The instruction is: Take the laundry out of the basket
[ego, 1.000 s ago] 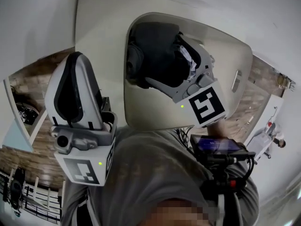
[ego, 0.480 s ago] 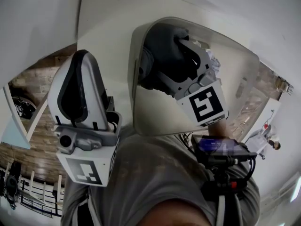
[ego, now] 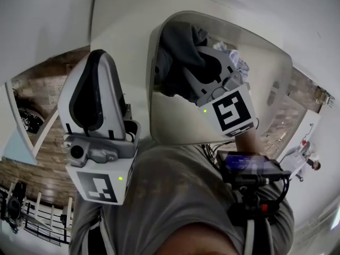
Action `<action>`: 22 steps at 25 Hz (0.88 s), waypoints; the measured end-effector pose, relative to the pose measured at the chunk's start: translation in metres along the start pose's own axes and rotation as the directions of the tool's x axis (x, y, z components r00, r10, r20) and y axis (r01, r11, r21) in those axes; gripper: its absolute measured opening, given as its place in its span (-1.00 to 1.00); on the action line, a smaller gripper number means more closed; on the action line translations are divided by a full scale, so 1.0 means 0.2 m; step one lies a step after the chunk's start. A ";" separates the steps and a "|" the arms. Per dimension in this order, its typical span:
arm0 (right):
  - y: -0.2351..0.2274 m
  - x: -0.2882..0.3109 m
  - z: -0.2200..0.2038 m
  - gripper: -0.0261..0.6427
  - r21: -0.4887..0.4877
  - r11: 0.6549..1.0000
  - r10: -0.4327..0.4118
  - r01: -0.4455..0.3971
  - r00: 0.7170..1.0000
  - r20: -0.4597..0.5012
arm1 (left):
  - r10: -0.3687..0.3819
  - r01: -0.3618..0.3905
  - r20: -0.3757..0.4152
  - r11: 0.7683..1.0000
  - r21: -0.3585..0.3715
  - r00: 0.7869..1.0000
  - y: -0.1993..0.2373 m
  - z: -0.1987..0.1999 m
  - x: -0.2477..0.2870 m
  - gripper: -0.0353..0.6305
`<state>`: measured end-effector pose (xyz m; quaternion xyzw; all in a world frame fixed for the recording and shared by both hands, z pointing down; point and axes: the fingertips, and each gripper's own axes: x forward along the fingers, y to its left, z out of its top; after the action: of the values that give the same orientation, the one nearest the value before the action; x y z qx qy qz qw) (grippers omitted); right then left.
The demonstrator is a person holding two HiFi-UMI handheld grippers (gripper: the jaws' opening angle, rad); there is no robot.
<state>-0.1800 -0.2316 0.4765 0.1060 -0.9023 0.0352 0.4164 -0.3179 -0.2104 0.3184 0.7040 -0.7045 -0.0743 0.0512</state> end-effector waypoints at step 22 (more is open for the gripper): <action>0.04 -0.21 0.12 -0.70 0.039 0.998 -0.063 0.059 0.990 0.129 | 0.000 -0.015 0.086 0.984 0.179 0.996 -0.01 0.21 0.15 -0.87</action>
<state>-0.1734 -0.2211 0.4295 0.1430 -0.9231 0.0312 0.3556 -0.3228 -0.2383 0.2756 0.6993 -0.7124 -0.0402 -0.0425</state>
